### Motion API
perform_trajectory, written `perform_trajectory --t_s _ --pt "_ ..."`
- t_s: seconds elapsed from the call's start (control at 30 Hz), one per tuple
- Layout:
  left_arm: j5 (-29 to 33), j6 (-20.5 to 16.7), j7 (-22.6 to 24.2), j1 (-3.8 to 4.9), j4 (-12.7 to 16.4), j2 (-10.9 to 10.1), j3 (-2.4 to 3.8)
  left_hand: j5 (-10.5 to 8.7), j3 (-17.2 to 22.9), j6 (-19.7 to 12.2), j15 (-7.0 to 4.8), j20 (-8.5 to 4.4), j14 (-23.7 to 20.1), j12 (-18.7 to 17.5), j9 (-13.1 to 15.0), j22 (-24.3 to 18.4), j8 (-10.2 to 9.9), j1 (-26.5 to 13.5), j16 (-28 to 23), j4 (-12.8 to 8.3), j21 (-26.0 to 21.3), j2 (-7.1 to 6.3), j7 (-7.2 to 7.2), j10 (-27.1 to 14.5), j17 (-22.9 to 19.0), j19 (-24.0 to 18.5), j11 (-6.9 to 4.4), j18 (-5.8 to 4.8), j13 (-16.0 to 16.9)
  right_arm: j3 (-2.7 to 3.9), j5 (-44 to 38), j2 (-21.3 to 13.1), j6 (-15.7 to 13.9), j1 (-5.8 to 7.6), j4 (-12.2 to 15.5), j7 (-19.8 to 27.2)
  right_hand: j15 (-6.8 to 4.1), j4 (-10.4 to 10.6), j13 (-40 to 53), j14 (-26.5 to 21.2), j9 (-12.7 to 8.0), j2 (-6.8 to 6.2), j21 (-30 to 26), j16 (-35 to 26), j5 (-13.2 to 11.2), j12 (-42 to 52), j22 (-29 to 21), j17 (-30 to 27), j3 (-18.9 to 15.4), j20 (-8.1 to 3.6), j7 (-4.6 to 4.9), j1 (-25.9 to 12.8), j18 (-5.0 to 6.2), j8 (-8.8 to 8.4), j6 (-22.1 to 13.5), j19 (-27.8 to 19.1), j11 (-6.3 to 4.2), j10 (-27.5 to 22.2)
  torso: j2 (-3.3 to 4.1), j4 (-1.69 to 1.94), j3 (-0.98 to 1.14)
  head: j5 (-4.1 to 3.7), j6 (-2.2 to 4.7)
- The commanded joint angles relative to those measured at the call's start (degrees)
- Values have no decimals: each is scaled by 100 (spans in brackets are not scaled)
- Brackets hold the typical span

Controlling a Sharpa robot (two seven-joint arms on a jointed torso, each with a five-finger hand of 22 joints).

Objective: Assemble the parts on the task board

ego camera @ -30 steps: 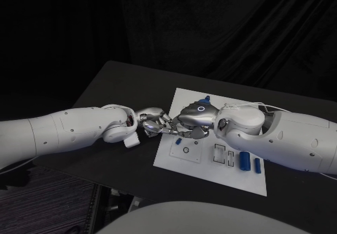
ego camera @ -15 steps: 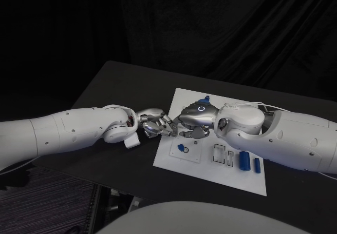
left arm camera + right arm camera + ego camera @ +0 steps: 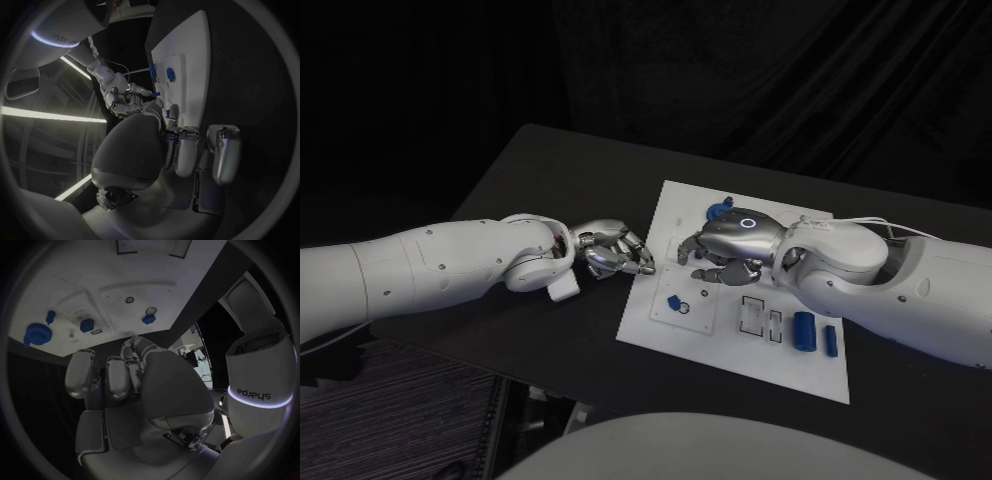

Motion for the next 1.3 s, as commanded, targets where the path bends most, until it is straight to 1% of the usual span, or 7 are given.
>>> perform_trajectory --t_s 0.03,0.17,0.33,0.47,0.87,1.13,1.3 --pt "-112 -200 72 -18 63 -67 4 -12 6 -77 54 41 592 35 -11 1376 -51 -45 37 43 -23 -23 19 606 1508 297 36 21 1520 -8 -45 -79 -133 4 122 107 -53 33 -5 5 -58 -14 45 38 -33 3 963 14 23 -38 -90 20 -73 -147 -7 30 -62 21 -2 -2 1 12 0" --pt "-166 -350 196 -25 153 -178 4 68 32 -93 63 49 592 35 -13 1382 -56 -14 37 24 -6 -24 25 606 1508 312 43 16 1520 -16 -45 -126 277 -23 162 105 -168 104 -120 -6 -269 -98 59 18 -234 -92 967 -2 66 -142 -293 115 -74 -617 34 32 -210 -58 -3 -2 -1 -14 0" --pt "-189 -631 458 -30 267 -297 4 246 93 -75 66 59 592 35 -2 1399 -34 43 37 -9 34 -22 22 606 1508 348 44 4 1520 -19 -98 -39 555 -88 80 115 -215 105 -169 -11 -411 -137 43 10 -301 -138 963 -6 86 -183 -393 214 -73 -896 2 24 -276 -86 -2 2 1 2 0" --pt "-165 -784 601 -32 342 -384 4 274 101 -72 66 59 592 35 -1 1402 -30 47 37 -11 43 -25 22 606 1508 356 42 2 1520 -19 -273 70 654 -154 -4 122 -261 116 -181 -16 -549 -165 39 -5 -373 -157 962 -20 60 -226 -479 255 -73 -1137 -111 22 -335 -86 -1 -8 2 11 0" --pt "-66 -776 588 -33 386 -469 3 480 174 -23 56 55 592 35 5 1403 2 99 37 -29 45 -41 5 606 1508 359 29 2 1520 -18 -547 474 845 -292 -371 188 -325 63 -164 8 -656 -189 80 55 -427 -157 974 61 43 -284 -694 399 -81 -1290 -63 38 -420 -64 1 23 -4 -10 0" --pt "-61 -745 574 -34 378 -458 3 495 182 -15 56 54 592 35 5 1403 6 102 37 -29 44 -39 3 606 1508 358 27 2 1520 -18 -590 639 908 -342 -515 200 -338 40 -158 8 -680 -164 85 61 -387 -157 975 69 62 -299 -752 459 -83 -1324 -33 39 -433 -60 1 20 -13 -3 0" --pt "-60 -720 553 -36 370 -445 3 501 186 -12 55 54 592 35 5 1402 8 102 37 -27 44 -38 3 606 1508 358 27 2 1520 -18 -597 709 910 -360 -592 233 -345 43 -155 9 -682 -127 89 67 -348 -158 976 79 78 -308 -738 483 -85 -1307 103 39 -439 -61 3 18 -12 3 0"
